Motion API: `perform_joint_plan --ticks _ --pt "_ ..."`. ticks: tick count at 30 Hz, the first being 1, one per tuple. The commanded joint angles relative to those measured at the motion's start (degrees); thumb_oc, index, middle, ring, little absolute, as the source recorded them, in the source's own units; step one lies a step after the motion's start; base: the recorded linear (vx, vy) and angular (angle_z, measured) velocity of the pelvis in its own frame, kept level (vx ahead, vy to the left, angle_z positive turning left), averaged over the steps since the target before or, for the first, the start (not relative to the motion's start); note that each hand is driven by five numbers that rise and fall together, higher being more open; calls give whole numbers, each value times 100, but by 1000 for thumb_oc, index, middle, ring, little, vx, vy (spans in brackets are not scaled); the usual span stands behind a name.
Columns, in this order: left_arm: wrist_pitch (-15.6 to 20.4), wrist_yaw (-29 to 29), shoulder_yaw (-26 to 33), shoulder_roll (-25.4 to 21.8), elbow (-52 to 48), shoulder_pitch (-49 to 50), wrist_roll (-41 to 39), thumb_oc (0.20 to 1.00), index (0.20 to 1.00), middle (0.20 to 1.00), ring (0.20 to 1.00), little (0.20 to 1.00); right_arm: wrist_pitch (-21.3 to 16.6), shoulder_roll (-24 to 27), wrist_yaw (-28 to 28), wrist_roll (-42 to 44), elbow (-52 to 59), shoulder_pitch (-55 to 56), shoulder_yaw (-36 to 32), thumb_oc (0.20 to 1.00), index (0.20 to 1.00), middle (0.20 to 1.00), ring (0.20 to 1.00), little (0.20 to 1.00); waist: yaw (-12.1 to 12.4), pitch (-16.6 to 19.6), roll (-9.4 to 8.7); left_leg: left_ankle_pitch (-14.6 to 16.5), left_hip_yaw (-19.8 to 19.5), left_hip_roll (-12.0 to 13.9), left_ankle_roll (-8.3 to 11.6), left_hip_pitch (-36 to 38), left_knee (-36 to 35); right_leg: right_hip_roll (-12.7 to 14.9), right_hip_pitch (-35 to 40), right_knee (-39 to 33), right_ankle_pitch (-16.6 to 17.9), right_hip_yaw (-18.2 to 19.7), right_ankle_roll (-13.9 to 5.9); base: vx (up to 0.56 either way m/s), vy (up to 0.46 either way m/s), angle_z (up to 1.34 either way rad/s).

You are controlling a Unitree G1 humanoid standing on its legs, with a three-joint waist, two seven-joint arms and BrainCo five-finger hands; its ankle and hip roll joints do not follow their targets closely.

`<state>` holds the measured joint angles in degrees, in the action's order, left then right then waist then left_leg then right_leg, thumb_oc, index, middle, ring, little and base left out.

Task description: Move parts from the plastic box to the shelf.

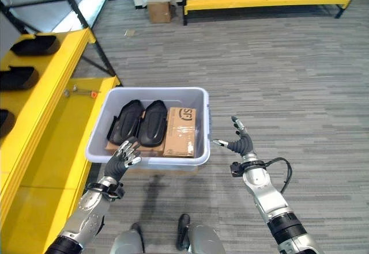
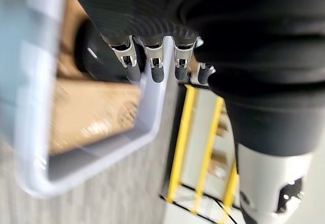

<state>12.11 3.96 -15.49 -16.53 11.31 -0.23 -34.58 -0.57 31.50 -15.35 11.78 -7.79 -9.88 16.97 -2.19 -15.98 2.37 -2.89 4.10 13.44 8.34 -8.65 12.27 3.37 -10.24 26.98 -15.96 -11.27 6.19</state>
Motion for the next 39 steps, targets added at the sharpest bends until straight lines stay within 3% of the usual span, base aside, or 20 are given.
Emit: perform_joint_plan --ticks 1,5,7,10,12,17,21,29,34,37,38,39 --pt "97 172 -90 -330 -322 182 86 1000 1000 1000 1000 1000 -24 -410 119 -2 20 -203 84 1000 1000 1000 1000 1000 347 -90 -243 -882 77 -198 -134 -4 -706 -111 1040 -1531 716 222 -566 225 109 -18" --pt "152 36 22 -278 -117 286 -307 1000 1000 1000 1000 1000 81 -476 132 -24 17 -140 235 1000 1000 1000 1000 1000 393 -121 -305 -1128 -35 113 -108 -183 -1185 -67 1244 -1466 605 313 -520 254 191 -42" --pt "196 103 172 -250 47 337 -198 1000 1000 1000 1000 1000 147 -486 121 10 35 -141 265 1000 1000 1000 1000 1000 415 -166 -378 -1044 -88 231 -143 -248 -1346 41 1286 -1285 511 388 -529 221 263 -28" --pt "265 185 218 -275 164 396 -111 1000 1000 1000 1000 1000 115 -416 119 93 89 -95 248 1000 1000 1000 1000 1000 359 -188 -277 -824 43 286 -138 -117 -1287 55 1216 -900 285 341 -547 159 285 -19" --pt "50 121 173 -316 139 387 -38 1000 1000 1000 1000 1000 127 -444 68 182 119 61 181 1000 1000 1000 1000 1000 300 -235 -179 -651 278 255 -156 14 -1027 125 1184 -608 140 175 -534 185 327 -7" --pt "-61 302 157 -427 170 347 104 1000 1000 1000 1000 1000 34 -517 110 144 143 270 76 1000 1000 1000 1000 1000 283 -260 -110 -323 594 110 -233 262 -853 287 1036 -590 273 -69 -654 60 162 -7" --pt "-95 263 55 -531 146 240 -20 1000 1000 1000 1000 1000 -19 -611 -96 70 102 118 121 1000 1000 1000 1000 1000 421 -377 -150 -171 710 -74 -294 362 -908 489 885 -684 468 -354 -814 -13 107 0" --pt "-199 332 50 -591 63 275 -108 1000 1000 1000 1000 1000 92 -591 -239 110 35 -58 18 1000 1000 1000 1000 1000 617 -500 -217 -49 740 -249 -427 191 -823 691 959 -980 616 -454 -914 -18 100 0" --pt "-273 548 109 -698 -11 318 -28 1000 1000 1000 1000 1000 134 -654 -341 173 -46 -100 -20 1000 1000 1000 1000 1000 755 -558 -336 81 841 -435 -586 110 -707 914 1198 -1265 769 -496 -1124 -11 96 1" --pt "-273 519 126 -736 -45 343 40 1000 1000 1000 1000 1000 139 -798 -319 232 -148 -129 62 1000 1000 1000 1000 1000 852 -550 -381 150 1159 -397 -616 256 -803 1080 1274 -1105 814 -836 -1225 -2 56 -7" --pt "-234 312 156 -736 -99 372 118 1000 1000 1000 1000 1000 105 -912 -130 235 -213 -279 204 1000 1000 1000 1000 1000 983 -614 -419 155 1604 -242 -592 431 -895 1204 1237 -785 849 -1353 -1263 -55 -13 -43" --pt "-203 199 147 -732 -108 385 149 1000 1000 1000 1000 1000 100 -941 -59 236 -209 -334 250 1000 1000 1000 1000 1000 990 -623 -435 145 1700 -196 -586 477 -941 1090 1221 -772 771 -1454 -1237 -41 -29 -107"
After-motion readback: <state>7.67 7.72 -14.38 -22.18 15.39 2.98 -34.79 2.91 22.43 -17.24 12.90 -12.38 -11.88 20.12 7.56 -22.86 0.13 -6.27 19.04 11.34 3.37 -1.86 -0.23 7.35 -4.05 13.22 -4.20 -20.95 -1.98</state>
